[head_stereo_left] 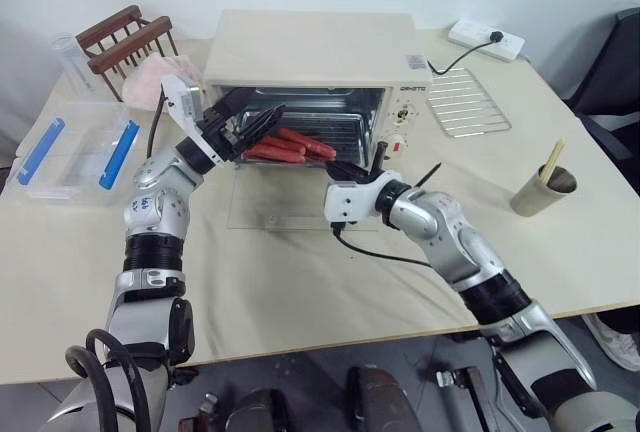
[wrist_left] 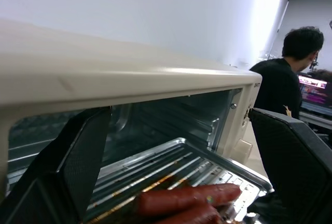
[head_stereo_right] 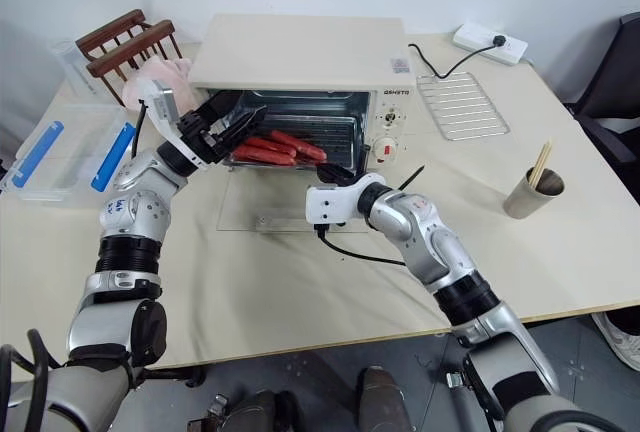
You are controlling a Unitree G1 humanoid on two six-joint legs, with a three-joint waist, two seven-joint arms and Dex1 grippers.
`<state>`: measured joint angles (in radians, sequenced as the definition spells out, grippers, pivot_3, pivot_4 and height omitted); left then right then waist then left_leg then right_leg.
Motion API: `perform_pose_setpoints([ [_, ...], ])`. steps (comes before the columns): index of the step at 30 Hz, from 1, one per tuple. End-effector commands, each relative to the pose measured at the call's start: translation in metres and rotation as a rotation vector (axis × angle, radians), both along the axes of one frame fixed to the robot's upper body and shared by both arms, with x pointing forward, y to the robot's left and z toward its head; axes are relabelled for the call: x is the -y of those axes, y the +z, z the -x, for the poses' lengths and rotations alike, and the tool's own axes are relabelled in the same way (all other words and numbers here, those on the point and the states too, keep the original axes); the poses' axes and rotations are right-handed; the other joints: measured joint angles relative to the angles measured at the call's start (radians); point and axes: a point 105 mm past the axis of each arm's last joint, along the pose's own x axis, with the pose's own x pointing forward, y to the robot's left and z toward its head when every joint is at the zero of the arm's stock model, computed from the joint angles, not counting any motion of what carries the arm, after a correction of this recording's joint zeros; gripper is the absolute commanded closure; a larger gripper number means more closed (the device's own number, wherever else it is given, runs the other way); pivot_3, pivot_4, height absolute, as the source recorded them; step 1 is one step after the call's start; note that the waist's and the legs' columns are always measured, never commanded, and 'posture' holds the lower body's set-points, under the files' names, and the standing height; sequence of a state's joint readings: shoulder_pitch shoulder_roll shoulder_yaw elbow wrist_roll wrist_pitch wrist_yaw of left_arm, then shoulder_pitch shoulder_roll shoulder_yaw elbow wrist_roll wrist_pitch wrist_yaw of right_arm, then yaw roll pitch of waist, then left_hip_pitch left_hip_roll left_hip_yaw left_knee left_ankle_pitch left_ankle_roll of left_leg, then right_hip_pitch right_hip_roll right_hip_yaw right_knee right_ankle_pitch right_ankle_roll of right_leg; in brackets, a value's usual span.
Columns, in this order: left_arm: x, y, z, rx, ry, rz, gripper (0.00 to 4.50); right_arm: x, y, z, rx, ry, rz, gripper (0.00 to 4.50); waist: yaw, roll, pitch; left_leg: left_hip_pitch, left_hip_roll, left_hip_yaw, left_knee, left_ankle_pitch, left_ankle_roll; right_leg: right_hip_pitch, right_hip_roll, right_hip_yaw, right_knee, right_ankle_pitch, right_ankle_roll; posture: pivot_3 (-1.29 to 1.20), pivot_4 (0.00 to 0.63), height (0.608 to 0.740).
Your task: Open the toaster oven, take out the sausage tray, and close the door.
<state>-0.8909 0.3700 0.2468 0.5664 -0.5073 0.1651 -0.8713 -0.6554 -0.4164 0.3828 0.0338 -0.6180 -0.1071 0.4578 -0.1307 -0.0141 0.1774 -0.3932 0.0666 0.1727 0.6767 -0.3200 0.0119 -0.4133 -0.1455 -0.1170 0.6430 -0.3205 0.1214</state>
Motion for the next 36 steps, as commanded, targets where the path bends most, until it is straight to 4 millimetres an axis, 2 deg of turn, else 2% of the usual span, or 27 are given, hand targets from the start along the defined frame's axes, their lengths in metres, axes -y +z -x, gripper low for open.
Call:
perform_pose_setpoints([
  [1, -0.001, 0.012, 0.006, 0.042, -0.022, 0.005, 0.00, -0.002, 0.028, 0.018, 0.087, 0.056, -0.067, 4.48, 0.005, 0.000, 0.000, 0.000, 0.000, 0.000, 0.000, 0.000, 0.000, 0.000, 0.000, 0.000, 0.000, 0.000, 0.000, 0.00, 0.150, 0.740],
  [8, -0.009, 0.005, 0.014, 0.020, -0.062, -0.007, 0.00, 0.013, 0.018, 0.041, 0.058, 0.075, -0.051, 4.48, 0.052, 0.000, 0.000, 0.000, 0.000, 0.001, 0.004, 0.000, 0.000, 0.001, 0.000, 0.001, 0.000, 0.000, 0.000, 0.00, 0.150, 0.740],
  [15, -0.012, 0.003, 0.016, 0.013, -0.067, -0.016, 0.00, 0.021, 0.013, 0.043, 0.053, 0.058, -0.024, 4.48, 0.077, -0.001, 0.000, 0.000, 0.000, 0.002, 0.007, 0.000, 0.000, 0.002, 0.000, 0.002, 0.000, 0.000, 0.000, 0.00, 0.150, 0.740],
  [21, -0.027, 0.000, 0.024, -0.035, -0.083, -0.015, 0.00, 0.028, 0.007, 0.049, 0.046, 0.076, 0.017, 4.48, 0.077, -0.001, 0.000, 0.000, 0.000, 0.002, 0.006, 0.000, 0.000, 0.002, 0.000, 0.001, 0.000, 0.000, 0.000, 0.00, 0.150, 0.740],
  [24, -0.037, -0.004, 0.031, -0.122, -0.112, 0.003, 0.00, 0.032, 0.004, 0.054, 0.040, 0.100, 0.040, 4.48, 0.077, -0.001, 0.000, 0.000, 0.000, 0.002, 0.006, 0.000, 0.000, 0.002, 0.000, 0.001, 0.000, 0.000, 0.000, 0.00, 0.150, 0.740],
  [30, -0.054, -0.019, 0.039, -0.416, -0.112, 0.051, 0.00, 0.036, 0.008, 0.064, 0.084, 0.168, 0.057, 4.48, 0.078, -0.001, 0.000, 0.001, 0.000, 0.001, 0.007, 0.000, 0.000, 0.002, 0.000, 0.002, 0.000, 0.000, 0.000, 0.00, 0.150, 0.740],
  [34, -0.054, -0.026, 0.046, -0.570, -0.133, 0.072, 0.00, 0.035, 0.009, 0.068, 0.126, 0.214, 0.069, 4.48, 0.085, -0.001, 0.000, 0.001, 0.000, 0.001, 0.007, 0.000, 0.000, 0.003, -0.001, 0.002, 0.001, 0.000, 0.000, 0.00, 0.150, 0.740],
  [36, -0.050, -0.036, 0.052, -0.724, -0.168, 0.074, 0.00, 0.036, 0.008, 0.070, 0.129, 0.233, 0.074, 4.48, 0.087, -0.001, 0.000, 0.001, 0.000, 0.001, 0.007, 0.000, 0.000, 0.002, -0.001, 0.002, 0.001, 0.000, 0.000, 0.00, 0.150, 0.740],
])
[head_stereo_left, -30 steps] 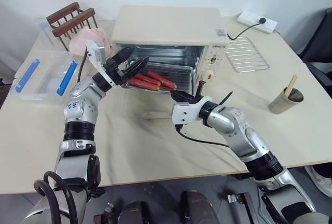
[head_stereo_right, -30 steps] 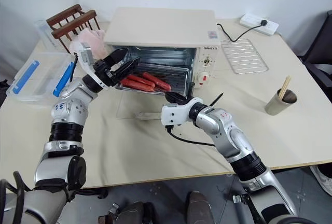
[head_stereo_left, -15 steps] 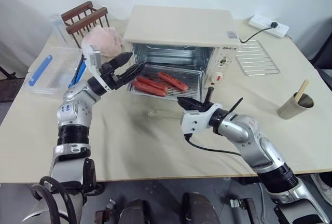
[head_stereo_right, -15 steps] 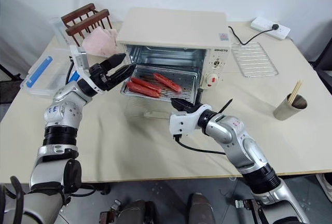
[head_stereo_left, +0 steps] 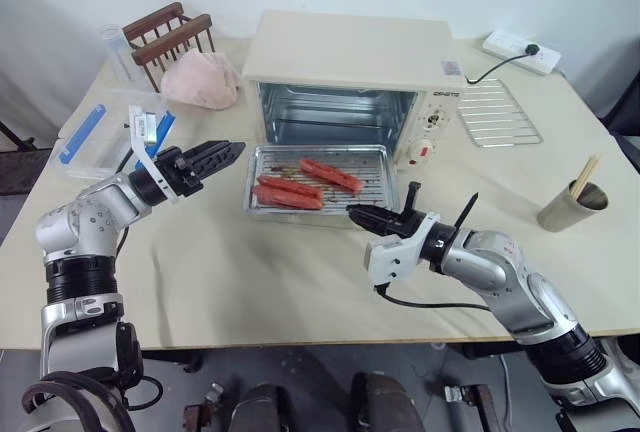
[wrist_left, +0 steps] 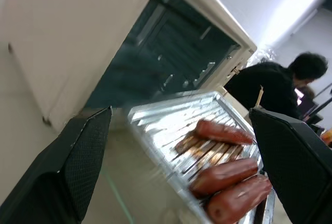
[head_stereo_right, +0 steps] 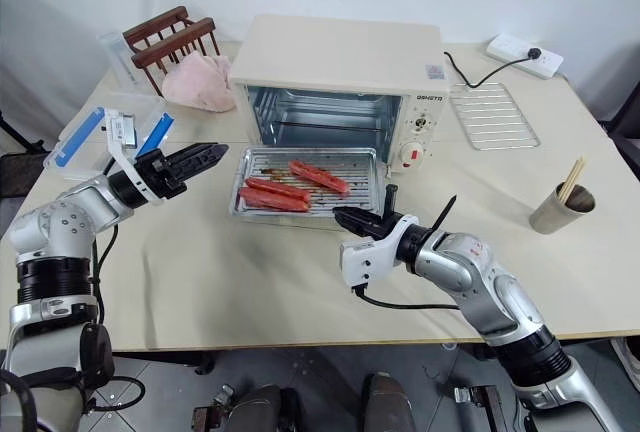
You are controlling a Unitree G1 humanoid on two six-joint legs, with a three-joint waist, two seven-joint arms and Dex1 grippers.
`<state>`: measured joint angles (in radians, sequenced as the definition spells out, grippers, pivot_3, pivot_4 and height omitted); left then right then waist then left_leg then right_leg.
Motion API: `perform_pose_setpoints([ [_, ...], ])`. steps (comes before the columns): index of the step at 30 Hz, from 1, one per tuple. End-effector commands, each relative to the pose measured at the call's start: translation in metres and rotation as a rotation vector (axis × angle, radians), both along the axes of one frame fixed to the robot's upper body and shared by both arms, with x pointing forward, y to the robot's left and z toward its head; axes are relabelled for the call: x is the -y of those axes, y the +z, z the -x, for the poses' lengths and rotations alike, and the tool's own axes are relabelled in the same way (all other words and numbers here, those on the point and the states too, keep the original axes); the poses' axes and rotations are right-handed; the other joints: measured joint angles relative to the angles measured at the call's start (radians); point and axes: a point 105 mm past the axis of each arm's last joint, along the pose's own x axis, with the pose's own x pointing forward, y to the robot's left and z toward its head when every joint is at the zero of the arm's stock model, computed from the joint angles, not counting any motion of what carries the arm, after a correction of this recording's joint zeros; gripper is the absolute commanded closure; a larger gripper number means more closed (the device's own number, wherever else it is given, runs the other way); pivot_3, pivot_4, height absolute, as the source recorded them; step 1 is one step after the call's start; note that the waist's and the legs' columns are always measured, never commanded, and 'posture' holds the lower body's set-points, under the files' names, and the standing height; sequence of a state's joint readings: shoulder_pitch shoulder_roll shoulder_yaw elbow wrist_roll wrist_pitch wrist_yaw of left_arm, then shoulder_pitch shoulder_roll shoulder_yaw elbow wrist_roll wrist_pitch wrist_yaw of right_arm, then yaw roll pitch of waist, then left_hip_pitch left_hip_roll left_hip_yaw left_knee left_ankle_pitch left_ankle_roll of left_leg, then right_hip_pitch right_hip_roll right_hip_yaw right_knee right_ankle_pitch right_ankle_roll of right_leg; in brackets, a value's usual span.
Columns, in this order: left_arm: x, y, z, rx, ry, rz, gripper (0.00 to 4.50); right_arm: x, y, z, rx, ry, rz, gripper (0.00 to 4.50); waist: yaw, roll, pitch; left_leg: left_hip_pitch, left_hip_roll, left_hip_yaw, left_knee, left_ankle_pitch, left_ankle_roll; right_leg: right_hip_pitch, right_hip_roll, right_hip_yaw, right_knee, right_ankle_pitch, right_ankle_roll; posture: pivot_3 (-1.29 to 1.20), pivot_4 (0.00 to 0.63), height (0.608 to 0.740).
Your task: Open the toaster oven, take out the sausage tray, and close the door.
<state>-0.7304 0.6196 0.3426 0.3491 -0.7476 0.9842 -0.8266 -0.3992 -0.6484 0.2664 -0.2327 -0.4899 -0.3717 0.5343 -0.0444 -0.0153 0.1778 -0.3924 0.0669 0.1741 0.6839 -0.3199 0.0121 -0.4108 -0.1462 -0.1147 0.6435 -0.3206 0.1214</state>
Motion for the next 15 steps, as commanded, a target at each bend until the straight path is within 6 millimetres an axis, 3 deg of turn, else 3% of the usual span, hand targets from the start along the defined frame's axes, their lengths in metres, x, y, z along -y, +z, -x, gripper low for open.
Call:
perform_pose_setpoints([
  [1, 0.004, -0.002, 0.014, -0.172, -0.062, 0.011, 0.00, 0.001, 0.016, 0.007, 0.070, 0.052, -0.030, 4.48, 0.001, 0.000, 0.000, 0.000, 0.000, 0.000, 0.000, 0.000, 0.000, 0.000, 0.000, 0.000, 0.000, 0.000, 0.000, 0.00, 0.150, 0.740],
  [4, 0.007, -0.014, 0.022, -0.343, -0.098, 0.042, 0.00, -0.001, 0.019, 0.010, 0.091, 0.091, -0.031, 4.48, 0.003, 0.000, 0.000, 0.001, 0.000, 0.000, 0.000, 0.000, 0.000, 0.000, 0.000, 0.001, 0.001, 0.000, 0.000, 0.00, 0.150, 0.740],
  [11, 0.013, -0.013, 0.026, -0.480, -0.143, 0.148, 0.00, -0.002, 0.019, 0.011, 0.087, 0.111, -0.035, 4.48, 0.012, -0.001, 0.000, 0.001, 0.000, 0.001, 0.000, 0.000, 0.000, 0.000, 0.000, 0.001, 0.001, 0.000, 0.000, 0.00, 0.150, 0.740],
  [15, 0.012, -0.017, 0.022, -0.520, -0.131, 0.192, 0.76, -0.002, 0.018, 0.012, 0.078, 0.123, -0.027, 4.50, 0.013, -0.001, 0.000, 0.002, 0.000, 0.001, 0.000, 0.000, 0.000, 0.000, 0.000, 0.001, 0.002, 0.000, 0.000, 0.00, 0.150, 0.740],
])
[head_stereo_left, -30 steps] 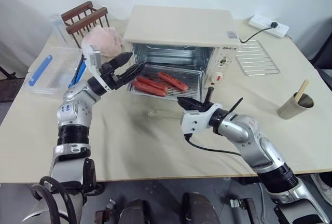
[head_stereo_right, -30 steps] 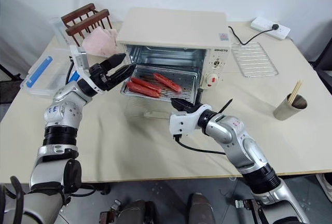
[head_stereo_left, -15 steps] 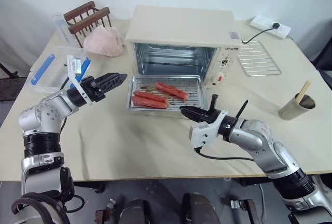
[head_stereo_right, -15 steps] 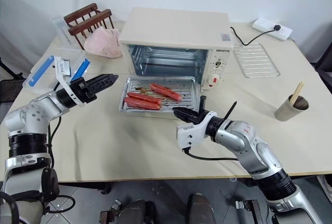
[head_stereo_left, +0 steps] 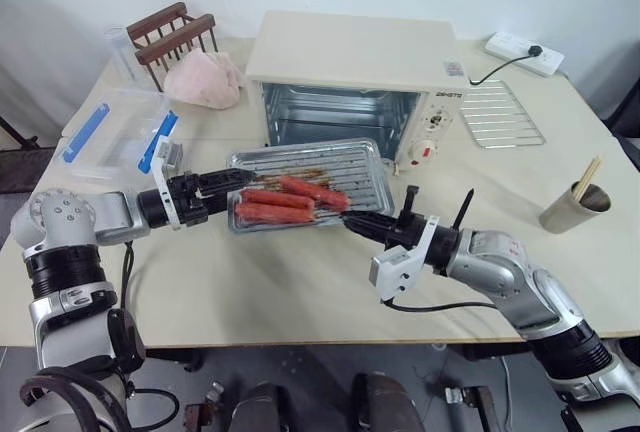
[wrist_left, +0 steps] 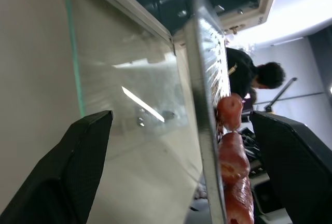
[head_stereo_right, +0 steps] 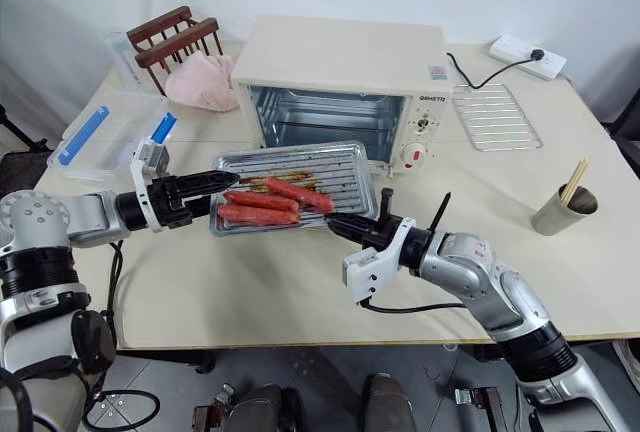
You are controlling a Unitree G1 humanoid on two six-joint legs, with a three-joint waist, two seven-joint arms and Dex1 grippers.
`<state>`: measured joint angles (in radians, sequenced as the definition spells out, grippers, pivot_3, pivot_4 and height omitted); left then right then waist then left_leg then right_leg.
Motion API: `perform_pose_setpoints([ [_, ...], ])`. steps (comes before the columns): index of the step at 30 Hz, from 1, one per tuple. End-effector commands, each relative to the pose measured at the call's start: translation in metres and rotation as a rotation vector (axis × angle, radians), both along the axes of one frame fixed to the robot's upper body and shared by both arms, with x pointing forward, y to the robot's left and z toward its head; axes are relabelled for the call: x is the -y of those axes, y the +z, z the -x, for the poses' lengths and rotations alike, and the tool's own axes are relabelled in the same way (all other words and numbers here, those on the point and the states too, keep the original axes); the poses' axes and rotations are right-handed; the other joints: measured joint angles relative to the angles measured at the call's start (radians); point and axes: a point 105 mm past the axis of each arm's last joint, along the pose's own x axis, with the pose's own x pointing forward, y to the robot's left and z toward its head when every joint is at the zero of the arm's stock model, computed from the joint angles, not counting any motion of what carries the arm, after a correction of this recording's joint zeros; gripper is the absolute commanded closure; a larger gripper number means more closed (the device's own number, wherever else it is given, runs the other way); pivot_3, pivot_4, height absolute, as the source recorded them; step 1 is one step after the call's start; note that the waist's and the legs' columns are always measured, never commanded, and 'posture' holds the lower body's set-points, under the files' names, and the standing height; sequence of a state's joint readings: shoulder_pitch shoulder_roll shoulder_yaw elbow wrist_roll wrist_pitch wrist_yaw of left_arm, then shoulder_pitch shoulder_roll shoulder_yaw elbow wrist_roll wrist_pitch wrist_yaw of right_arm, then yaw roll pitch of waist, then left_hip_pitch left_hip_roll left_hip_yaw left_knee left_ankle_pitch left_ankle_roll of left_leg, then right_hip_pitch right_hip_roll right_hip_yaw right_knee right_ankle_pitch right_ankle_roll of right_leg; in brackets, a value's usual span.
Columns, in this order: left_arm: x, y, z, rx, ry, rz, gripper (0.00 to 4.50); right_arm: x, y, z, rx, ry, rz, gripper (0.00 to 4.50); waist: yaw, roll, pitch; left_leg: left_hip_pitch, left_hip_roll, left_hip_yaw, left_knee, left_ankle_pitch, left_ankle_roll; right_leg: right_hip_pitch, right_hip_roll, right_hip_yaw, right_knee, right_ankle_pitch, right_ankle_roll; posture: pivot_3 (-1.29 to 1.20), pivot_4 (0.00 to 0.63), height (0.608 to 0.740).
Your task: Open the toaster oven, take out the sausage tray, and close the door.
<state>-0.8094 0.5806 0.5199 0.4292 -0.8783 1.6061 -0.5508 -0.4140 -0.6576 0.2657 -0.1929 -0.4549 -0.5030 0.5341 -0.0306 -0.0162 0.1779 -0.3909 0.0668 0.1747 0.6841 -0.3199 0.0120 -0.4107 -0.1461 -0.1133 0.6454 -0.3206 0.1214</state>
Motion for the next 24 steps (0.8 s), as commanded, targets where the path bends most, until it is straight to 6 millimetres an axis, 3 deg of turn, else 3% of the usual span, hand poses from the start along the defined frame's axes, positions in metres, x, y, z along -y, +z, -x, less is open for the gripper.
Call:
perform_pose_setpoints([
  [1, 0.000, 0.006, 0.001, -0.004, -0.013, 0.050, 1.01, 0.002, 0.017, 0.004, 0.047, 0.024, -0.033, 4.50, 0.000, 0.000, 0.000, 0.000, 0.000, 0.000, 0.000, 0.000, 0.000, 0.000, 0.000, 0.000, 0.000, 0.000, 0.000, 0.00, 0.150, 0.740],
  [8, 0.002, 0.002, 0.003, -0.056, -0.026, 0.120, 2.91, -0.001, 0.015, 0.008, 0.028, 0.060, -0.026, 4.50, 0.000, -0.001, 0.000, 0.000, 0.000, 0.000, 0.000, 0.000, 0.000, 0.000, 0.000, 0.001, 0.001, 0.000, 0.000, 0.00, 0.150, 0.740],
  [13, 0.006, -0.001, 0.014, -0.088, -0.091, 0.149, 4.42, -0.002, 0.014, 0.012, 0.006, 0.086, -0.027, 4.50, -0.002, -0.001, 0.000, 0.001, 0.000, 0.000, 0.000, 0.000, 0.000, 0.000, 0.000, 0.002, 0.001, 0.000, 0.000, 0.00, 0.150, 0.740],
  [18, 0.006, -0.008, 0.026, -0.166, -0.135, 0.241, 4.42, 0.008, 0.021, 0.002, -0.116, 0.060, -0.081, 4.50, -0.001, -0.001, 0.000, 0.002, 0.000, 0.000, 0.000, 0.000, 0.000, 0.001, -0.001, 0.003, 0.002, 0.000, 0.000, 0.00, 0.150, 0.740],
  [24, 0.010, -0.027, 0.041, -0.217, -0.110, 0.248, 4.46, 0.010, 0.024, 0.003, -0.155, 0.060, -0.112, 2.69, -0.001, -0.003, 0.000, 0.003, 0.000, -0.001, 0.000, 0.000, 0.000, 0.001, -0.002, 0.004, 0.003, 0.000, 0.000, 0.00, 0.150, 0.740],
])
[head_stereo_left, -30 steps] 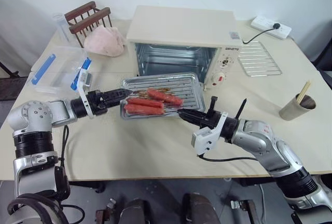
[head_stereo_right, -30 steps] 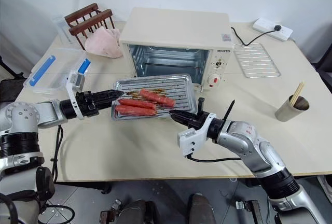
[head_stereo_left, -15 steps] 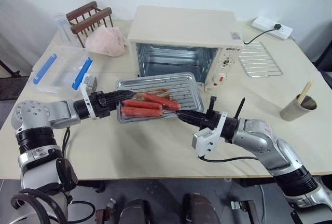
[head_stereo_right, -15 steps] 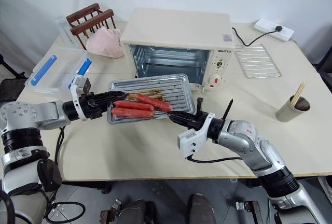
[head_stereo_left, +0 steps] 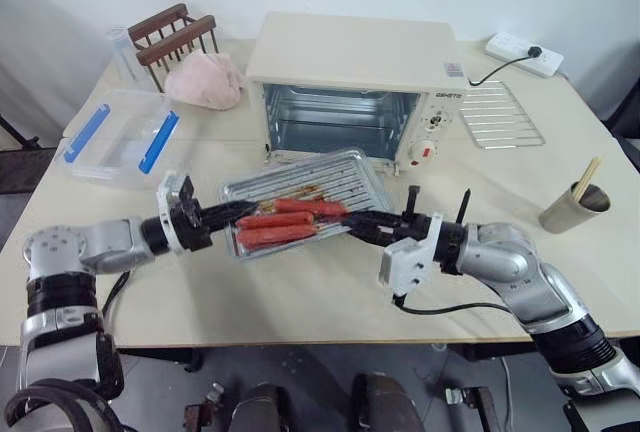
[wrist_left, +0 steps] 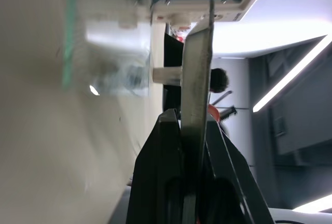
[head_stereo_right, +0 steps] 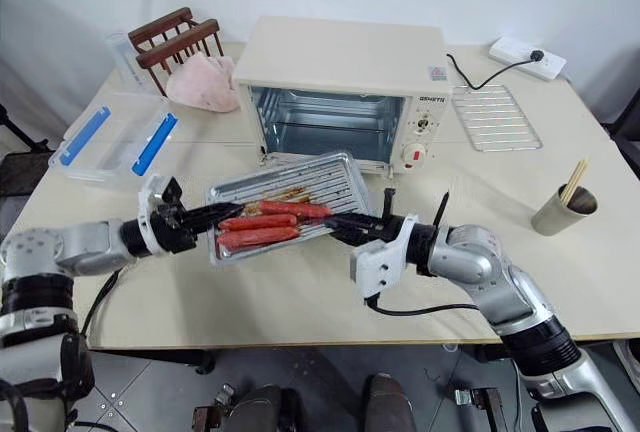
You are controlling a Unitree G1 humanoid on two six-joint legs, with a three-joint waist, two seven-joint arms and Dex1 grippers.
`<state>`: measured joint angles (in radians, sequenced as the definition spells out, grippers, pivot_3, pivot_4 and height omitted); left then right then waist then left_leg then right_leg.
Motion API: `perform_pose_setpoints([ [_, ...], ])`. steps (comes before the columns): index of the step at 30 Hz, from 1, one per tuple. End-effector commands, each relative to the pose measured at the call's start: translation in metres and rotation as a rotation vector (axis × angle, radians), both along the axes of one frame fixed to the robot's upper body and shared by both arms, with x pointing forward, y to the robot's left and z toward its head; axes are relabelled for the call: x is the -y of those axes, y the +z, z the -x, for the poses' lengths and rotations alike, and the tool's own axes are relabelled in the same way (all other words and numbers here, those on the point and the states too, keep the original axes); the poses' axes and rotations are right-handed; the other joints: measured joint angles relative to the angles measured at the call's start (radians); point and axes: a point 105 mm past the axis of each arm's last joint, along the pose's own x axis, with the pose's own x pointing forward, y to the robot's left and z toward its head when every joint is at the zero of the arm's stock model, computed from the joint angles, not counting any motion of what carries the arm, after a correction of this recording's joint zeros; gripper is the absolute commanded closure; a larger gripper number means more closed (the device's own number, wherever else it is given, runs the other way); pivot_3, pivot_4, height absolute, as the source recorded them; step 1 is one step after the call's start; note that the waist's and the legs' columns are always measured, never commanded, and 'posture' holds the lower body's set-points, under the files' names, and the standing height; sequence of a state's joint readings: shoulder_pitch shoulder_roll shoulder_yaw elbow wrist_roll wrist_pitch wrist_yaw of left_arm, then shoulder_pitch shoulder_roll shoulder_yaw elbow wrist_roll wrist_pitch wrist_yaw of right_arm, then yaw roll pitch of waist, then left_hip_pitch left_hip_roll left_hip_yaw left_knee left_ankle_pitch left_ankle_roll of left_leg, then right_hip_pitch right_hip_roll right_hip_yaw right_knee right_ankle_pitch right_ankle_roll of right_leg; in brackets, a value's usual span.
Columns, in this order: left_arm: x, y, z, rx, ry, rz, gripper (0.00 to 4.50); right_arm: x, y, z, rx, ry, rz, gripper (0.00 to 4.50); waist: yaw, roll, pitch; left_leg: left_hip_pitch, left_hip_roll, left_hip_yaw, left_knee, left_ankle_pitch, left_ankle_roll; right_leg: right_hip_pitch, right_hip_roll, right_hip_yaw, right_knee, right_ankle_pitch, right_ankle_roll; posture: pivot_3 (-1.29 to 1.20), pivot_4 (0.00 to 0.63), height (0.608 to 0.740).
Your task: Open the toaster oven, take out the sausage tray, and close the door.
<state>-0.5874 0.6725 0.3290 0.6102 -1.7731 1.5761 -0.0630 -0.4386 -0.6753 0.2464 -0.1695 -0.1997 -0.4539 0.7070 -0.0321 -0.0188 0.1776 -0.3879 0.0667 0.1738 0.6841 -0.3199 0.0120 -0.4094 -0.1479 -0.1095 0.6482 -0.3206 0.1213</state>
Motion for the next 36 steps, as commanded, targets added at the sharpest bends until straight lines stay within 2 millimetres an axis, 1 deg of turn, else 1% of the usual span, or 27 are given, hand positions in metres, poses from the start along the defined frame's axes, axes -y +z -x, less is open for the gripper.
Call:
perform_pose_setpoints([
  [1, 0.006, 0.005, 0.007, 0.035, 0.002, 0.014, 4.46, 0.003, 0.018, 0.002, 0.036, 0.001, -0.058, 2.39, 0.001, 0.000, 0.000, 0.000, 0.000, 0.000, 0.000, 0.000, 0.000, 0.000, 0.000, 0.001, 0.000, 0.000, 0.000, 0.00, 0.150, 0.740],
  [3, 0.005, 0.003, 0.006, 0.042, 0.045, 0.019, 4.48, 0.004, 0.019, 0.002, 0.031, -0.009, -0.070, 1.67, 0.001, 0.000, 0.000, 0.000, 0.000, 0.000, 0.000, 0.000, 0.000, 0.000, 0.000, 0.001, 0.000, 0.000, 0.000, 0.00, 0.150, 0.740],
  [5, 0.003, 0.002, 0.005, 0.049, 0.087, 0.019, 4.50, 0.007, 0.019, 0.001, 0.021, -0.022, -0.080, 1.07, 0.003, 0.000, 0.000, 0.000, -0.001, 0.000, 0.000, 0.000, 0.000, 0.001, 0.000, 0.001, 0.000, 0.000, 0.000, 0.00, 0.150, 0.740],
  [8, 0.004, 0.000, 0.006, 0.060, 0.115, 0.020, 4.50, 0.012, 0.018, 0.000, 0.004, -0.038, -0.088, 0.02, 0.004, 0.000, 0.000, 0.000, -0.001, 0.000, 0.000, 0.000, 0.000, 0.001, 0.000, 0.001, -0.001, 0.000, 0.000, 0.00, 0.150, 0.740],
  [16, 0.001, -0.001, 0.012, 0.080, 0.151, 0.025, 4.50, 0.041, 0.016, -0.005, -0.080, -0.123, -0.140, 0.01, 0.004, 0.000, 0.000, 0.000, -0.001, 0.000, 0.000, 0.000, 0.000, 0.002, 0.000, 0.001, -0.003, 0.000, 0.000, 0.00, 0.150, 0.740],
  [18, -0.004, -0.001, 0.014, 0.088, 0.165, 0.032, 4.50, 0.054, 0.017, -0.008, -0.140, -0.163, -0.188, 0.01, 0.004, 0.000, 0.000, 0.000, -0.001, 0.000, 0.000, 0.000, 0.000, 0.002, 0.001, 0.001, -0.003, 0.000, 0.000, 0.00, 0.150, 0.740],
  [19, -0.009, 0.001, 0.016, 0.099, 0.176, 0.048, 4.50, 0.065, 0.015, -0.012, -0.196, -0.205, -0.227, 0.01, 0.004, 0.000, 0.000, 0.000, -0.001, 0.000, 0.000, 0.000, 0.000, 0.002, 0.001, 0.001, -0.003, 0.000, 0.000, 0.00, 0.150, 0.740],
  [21, -0.025, 0.003, 0.021, 0.113, 0.229, 0.080, 4.50, 0.096, 0.010, -0.020, -0.303, -0.310, -0.324, 0.38, 0.004, 0.000, 0.000, 0.000, -0.001, 0.000, 0.000, 0.000, 0.000, 0.002, 0.001, 0.001, -0.003, 0.000, 0.000, 0.00, 0.150, 0.740],
  [23, -0.040, 0.000, 0.028, 0.112, 0.285, 0.088, 4.50, 0.116, 0.002, -0.026, -0.372, -0.376, -0.355, 0.91, 0.002, 0.000, 0.000, 0.000, -0.001, 0.001, 0.000, 0.000, 0.000, 0.002, 0.001, 0.001, -0.003, 0.000, 0.000, 0.00, 0.150, 0.740],
  [25, -0.046, -0.002, 0.033, 0.111, 0.312, 0.084, 4.50, 0.121, -0.002, -0.027, -0.408, -0.387, -0.351, 1.68, 0.000, 0.000, 0.000, 0.000, -0.001, 0.001, 0.000, 0.000, 0.000, 0.002, 0.001, 0.001, -0.004, 0.000, 0.000, 0.00, 0.150, 0.740],
  [26, -0.050, -0.005, 0.035, 0.108, 0.347, 0.084, 4.50, 0.123, -0.006, -0.029, -0.429, -0.397, -0.348, 1.98, 0.001, 0.000, 0.000, 0.000, 0.000, 0.002, 0.000, 0.000, 0.000, 0.001, 0.001, 0.002, -0.004, 0.000, -0.001, 0.00, 0.150, 0.740],
  [27, -0.055, -0.007, 0.038, 0.108, 0.375, 0.088, 4.50, 0.125, -0.010, -0.030, -0.457, -0.406, -0.348, 2.38, 0.002, 0.000, 0.000, 0.000, 0.000, 0.001, 0.000, 0.000, 0.000, 0.002, 0.001, 0.002, -0.004, -0.001, -0.001, 0.00, 0.150, 0.740],
  [30, -0.062, -0.009, 0.045, 0.123, 0.448, 0.097, 4.50, 0.129, -0.022, -0.032, -0.521, -0.421, -0.336, 3.31, 0.004, 0.000, 0.000, 0.001, 0.000, 0.002, 0.000, 0.000, 0.000, 0.002, 0.001, 0.003, -0.004, -0.001, -0.001, 0.00, 0.150, 0.740],
  [33, -0.071, -0.013, 0.052, 0.138, 0.587, 0.119, 4.50, 0.132, -0.038, -0.036, -0.591, -0.445, -0.331, 4.32, 0.004, 0.000, 0.000, 0.001, -0.001, 0.001, 0.000, 0.000, 0.000, 0.002, 0.000, 0.003, -0.005, -0.001, -0.001, 0.00, 0.150, 0.740],
  [34, -0.073, -0.013, 0.054, 0.141, 0.619, 0.125, 4.50, 0.133, -0.040, -0.038, -0.604, -0.449, -0.334, 4.48, 0.005, 0.000, 0.000, 0.001, -0.001, 0.001, 0.000, 0.000, 0.000, 0.002, 0.000, 0.003, -0.005, -0.001, -0.001, 0.00, 0.150, 0.740],
  [36, -0.080, -0.017, 0.062, 0.141, 0.728, 0.149, 4.50, 0.129, -0.046, -0.041, -0.624, -0.443, -0.331, 4.48, 0.004, 0.000, 0.000, 0.001, -0.001, 0.001, 0.000, 0.000, 0.000, 0.003, 0.000, 0.003, -0.005, -0.001, -0.001, 0.00, 0.150, 0.740],
])
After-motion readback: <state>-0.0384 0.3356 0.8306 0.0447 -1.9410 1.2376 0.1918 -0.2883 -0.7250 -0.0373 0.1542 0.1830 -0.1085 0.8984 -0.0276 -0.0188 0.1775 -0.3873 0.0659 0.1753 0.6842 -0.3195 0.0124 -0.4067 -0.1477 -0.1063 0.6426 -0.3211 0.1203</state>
